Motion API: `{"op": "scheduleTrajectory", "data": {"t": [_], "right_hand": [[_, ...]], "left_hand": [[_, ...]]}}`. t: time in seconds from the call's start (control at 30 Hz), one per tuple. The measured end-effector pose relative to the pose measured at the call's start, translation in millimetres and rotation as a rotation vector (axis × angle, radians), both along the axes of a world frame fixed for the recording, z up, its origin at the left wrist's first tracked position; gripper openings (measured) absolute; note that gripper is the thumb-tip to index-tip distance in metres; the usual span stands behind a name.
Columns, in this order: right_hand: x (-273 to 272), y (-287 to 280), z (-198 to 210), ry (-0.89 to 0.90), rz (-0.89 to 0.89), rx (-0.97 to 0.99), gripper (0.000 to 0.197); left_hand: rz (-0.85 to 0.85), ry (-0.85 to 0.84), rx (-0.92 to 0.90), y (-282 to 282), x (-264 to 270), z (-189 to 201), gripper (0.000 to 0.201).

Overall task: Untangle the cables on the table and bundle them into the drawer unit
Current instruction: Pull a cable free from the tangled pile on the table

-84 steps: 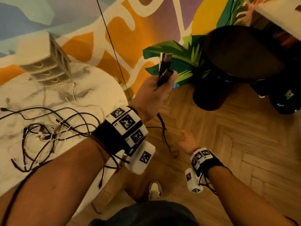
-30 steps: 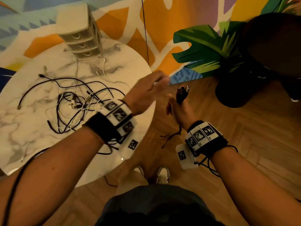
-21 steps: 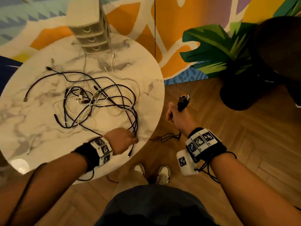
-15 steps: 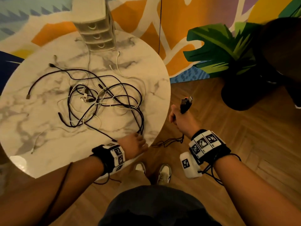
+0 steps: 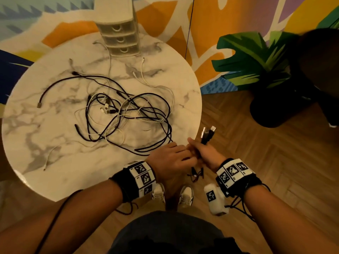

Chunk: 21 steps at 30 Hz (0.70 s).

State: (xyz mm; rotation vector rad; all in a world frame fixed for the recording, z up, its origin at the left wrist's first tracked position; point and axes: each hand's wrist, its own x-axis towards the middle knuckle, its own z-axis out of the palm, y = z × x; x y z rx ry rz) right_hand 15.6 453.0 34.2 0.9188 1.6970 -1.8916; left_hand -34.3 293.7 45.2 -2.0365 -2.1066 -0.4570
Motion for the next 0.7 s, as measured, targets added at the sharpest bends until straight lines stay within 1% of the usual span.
{"op": "scheduleTrajectory", "data": {"t": [0.03, 0.1, 0.13, 0.2, 0.27, 0.33, 0.37, 0.4, 0.43, 0.47, 0.5, 0.53, 0.57, 0.6, 0.63, 0.67, 0.7], "right_hand": [[-0.2, -2.3, 1.1, -0.004, -0.04, -0.109, 0.049], [-2.4, -5.2, 3.6, 0.036, -0.065, -0.235, 0.04], [-4.3, -5.7, 5.1, 0.068, -0.074, -0.265, 0.037], [-8.8, -5.9, 11.4, 0.145, -0.126, -0.272, 0.036], [-12.6, -5.1, 20.3, 0.236, -0.154, -0.209, 0.035], [-15.3, -3.2, 34.4, 0.304, -0.168, -0.126, 0.034], [-16.1, -1.6, 42.1, 0.335, -0.175, -0.08, 0.034], [-16.9, 0.0, 50.5, 0.367, -0.184, -0.027, 0.034], [-17.1, 1.7, 58.9, 0.396, -0.197, 0.034, 0.034], [-17.4, 2.9, 67.5, 0.423, -0.211, 0.091, 0.034], [-17.6, 3.4, 75.3, 0.446, -0.222, 0.145, 0.035], [-17.0, 3.4, 82.5, 0.464, -0.23, 0.195, 0.036], [-16.2, 2.1, 89.0, 0.486, -0.226, 0.24, 0.037], [-15.4, -1.1, 95.0, 0.517, -0.203, 0.287, 0.037], [-14.5, -5.6, 100.1, 0.554, -0.154, 0.339, 0.038], [-14.3, -11.7, 104.3, 0.593, -0.085, 0.39, 0.037], [-14.3, -18.6, 107.2, 0.624, -0.007, 0.424, 0.036]], "left_hand": [[-0.021, -0.015, 0.01, -0.3, 2.1, 4.2, 0.023], [-0.013, -0.034, 0.015, -4.5, 5.3, 6.9, 0.028], [0.018, -0.08, 0.008, -6.3, 6.9, 8.3, 0.029], [0.18, -0.232, -0.045, -11.1, 11.4, 9.5, 0.026], [0.422, -0.446, -0.285, -22.1, 3.9, -2.5, 0.03], [0.604, -0.489, -0.546, -45.7, -23.1, -29.4, 0.042], [0.706, -0.487, -0.626, -58.1, -39.1, -36.5, 0.047], [0.814, -0.488, -0.66, -70.6, -58.2, -43.1, 0.05], [0.912, -0.493, -0.65, -82.9, -74.9, -45.9, 0.051], [0.995, -0.53, -0.612, -92.8, -88.1, -42.8, 0.044], [1.046, -0.555, -0.577, -99.7, -96.9, -37.4, 0.035], [1.055, -0.559, -0.562, -102.3, -100.8, -30.7, 0.026], [1.04, -0.545, -0.561, -101.6, -99.7, -21.0, 0.021], [1.012, -0.538, -0.508, -97.3, -95.3, -10.9, 0.017], [0.977, -0.551, -0.419, -89.0, -87.7, -2.0, 0.015], [0.922, -0.592, -0.285, -77.1, -77.4, 8.7, 0.016], [0.857, -0.663, -0.126, -62.8, -67.1, 22.2, 0.025]]}}
